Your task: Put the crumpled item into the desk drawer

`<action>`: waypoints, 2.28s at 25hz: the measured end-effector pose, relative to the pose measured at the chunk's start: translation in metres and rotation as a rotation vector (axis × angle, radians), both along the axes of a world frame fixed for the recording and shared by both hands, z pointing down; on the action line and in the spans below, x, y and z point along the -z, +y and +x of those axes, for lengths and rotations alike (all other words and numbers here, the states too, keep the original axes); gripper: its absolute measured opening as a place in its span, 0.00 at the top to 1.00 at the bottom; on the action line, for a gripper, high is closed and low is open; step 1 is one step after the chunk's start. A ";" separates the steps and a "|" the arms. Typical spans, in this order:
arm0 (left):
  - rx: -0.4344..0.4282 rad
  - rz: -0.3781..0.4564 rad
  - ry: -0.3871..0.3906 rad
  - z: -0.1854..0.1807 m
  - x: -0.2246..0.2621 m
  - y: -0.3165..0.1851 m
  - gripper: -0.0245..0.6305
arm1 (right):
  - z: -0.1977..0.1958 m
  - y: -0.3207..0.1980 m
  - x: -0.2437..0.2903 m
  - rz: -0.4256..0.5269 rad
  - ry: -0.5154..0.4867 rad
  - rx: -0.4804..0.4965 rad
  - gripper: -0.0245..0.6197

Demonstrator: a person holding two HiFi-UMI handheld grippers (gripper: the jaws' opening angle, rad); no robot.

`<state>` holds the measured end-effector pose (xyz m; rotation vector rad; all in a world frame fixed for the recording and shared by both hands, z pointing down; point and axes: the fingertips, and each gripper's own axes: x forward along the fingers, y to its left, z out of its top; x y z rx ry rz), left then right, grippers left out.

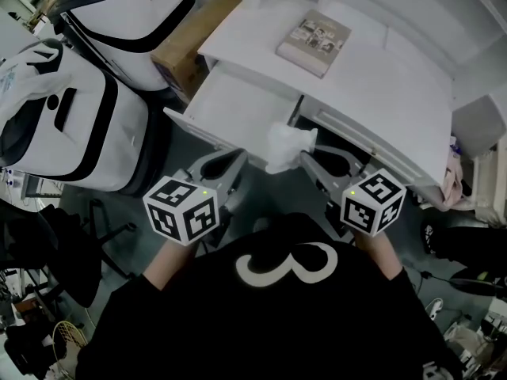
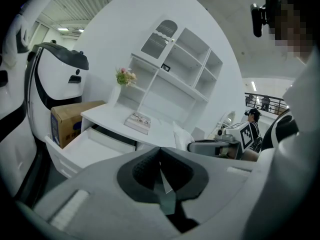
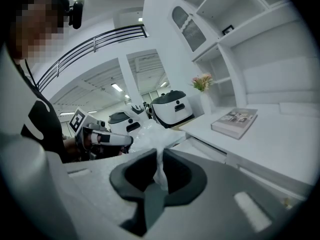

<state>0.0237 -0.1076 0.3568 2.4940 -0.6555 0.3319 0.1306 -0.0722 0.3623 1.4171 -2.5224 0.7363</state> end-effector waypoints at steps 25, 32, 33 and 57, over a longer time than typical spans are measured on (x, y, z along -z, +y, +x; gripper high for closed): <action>0.190 -0.134 -0.053 -0.028 -0.054 -0.121 0.95 | -0.034 -0.161 -0.076 -0.176 -0.011 0.180 0.90; 0.236 -0.176 -0.066 -0.042 -0.076 -0.155 0.95 | -0.049 -0.203 -0.109 -0.237 0.029 0.230 0.90; 0.243 -0.183 -0.066 -0.044 -0.079 -0.158 0.95 | -0.051 -0.208 -0.115 -0.247 0.034 0.236 0.90; 0.368 -0.341 -0.054 -0.078 -0.157 -0.207 0.95 | -0.075 -0.282 -0.275 -0.461 0.244 0.310 0.90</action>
